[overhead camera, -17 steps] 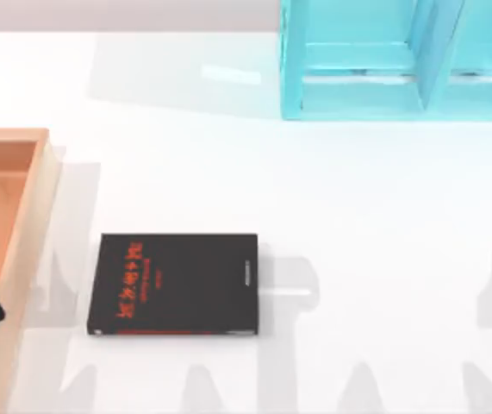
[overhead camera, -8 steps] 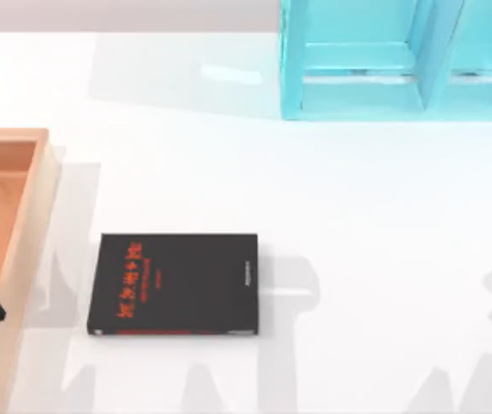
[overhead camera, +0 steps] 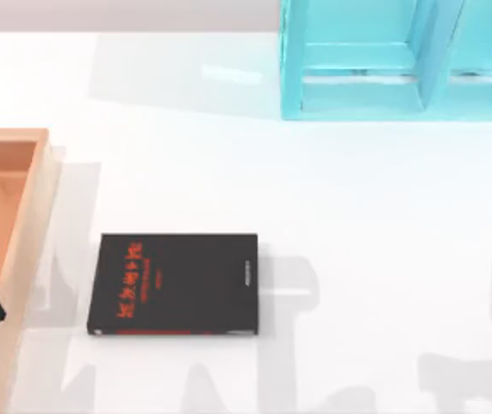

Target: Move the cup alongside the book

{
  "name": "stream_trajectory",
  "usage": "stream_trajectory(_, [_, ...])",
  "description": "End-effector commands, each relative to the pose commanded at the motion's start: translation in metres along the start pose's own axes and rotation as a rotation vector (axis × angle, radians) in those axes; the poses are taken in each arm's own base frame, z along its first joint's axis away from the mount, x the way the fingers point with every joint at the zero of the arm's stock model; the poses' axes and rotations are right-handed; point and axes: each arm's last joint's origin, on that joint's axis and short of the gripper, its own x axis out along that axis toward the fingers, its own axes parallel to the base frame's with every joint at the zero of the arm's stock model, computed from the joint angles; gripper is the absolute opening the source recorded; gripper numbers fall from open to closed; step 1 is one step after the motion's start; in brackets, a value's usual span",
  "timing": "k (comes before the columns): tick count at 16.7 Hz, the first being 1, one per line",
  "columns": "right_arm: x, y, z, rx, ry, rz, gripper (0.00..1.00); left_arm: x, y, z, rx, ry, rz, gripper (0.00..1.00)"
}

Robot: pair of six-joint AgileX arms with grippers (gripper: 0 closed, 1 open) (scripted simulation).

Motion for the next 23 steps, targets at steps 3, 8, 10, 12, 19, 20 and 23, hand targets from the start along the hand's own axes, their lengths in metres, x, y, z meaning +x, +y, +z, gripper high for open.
stream_trajectory(3, [-0.002,-0.018,0.001,-0.175,0.022,0.174,1.00,0.000,0.000,0.000,0.000,0.000,0.000,1.00])
stream_trajectory(8, [-0.004,-0.035,0.001,-0.315,0.012,0.298,1.00,0.000,0.000,0.000,0.000,0.000,0.000,1.00])
stream_trajectory(10, [-0.004,-0.035,0.001,-0.316,0.012,0.299,1.00,0.000,0.000,0.000,0.000,0.000,0.000,1.00])
stream_trajectory(12, [-0.004,-0.034,0.002,-0.319,0.011,0.296,1.00,0.000,0.000,0.000,0.000,0.000,0.000,1.00])
stream_trajectory(19, [0.046,-0.026,0.000,-0.315,0.012,0.294,1.00,0.000,0.000,0.000,0.000,0.000,0.000,1.00])
stream_trajectory(20, [0.058,-0.022,-0.001,-0.316,0.012,0.292,1.00,0.000,0.000,0.000,0.000,0.000,0.000,1.00])
stream_trajectory(23, [0.084,-0.011,-0.003,-0.316,0.012,0.294,1.00,0.000,0.000,0.000,0.000,0.000,0.000,1.00])
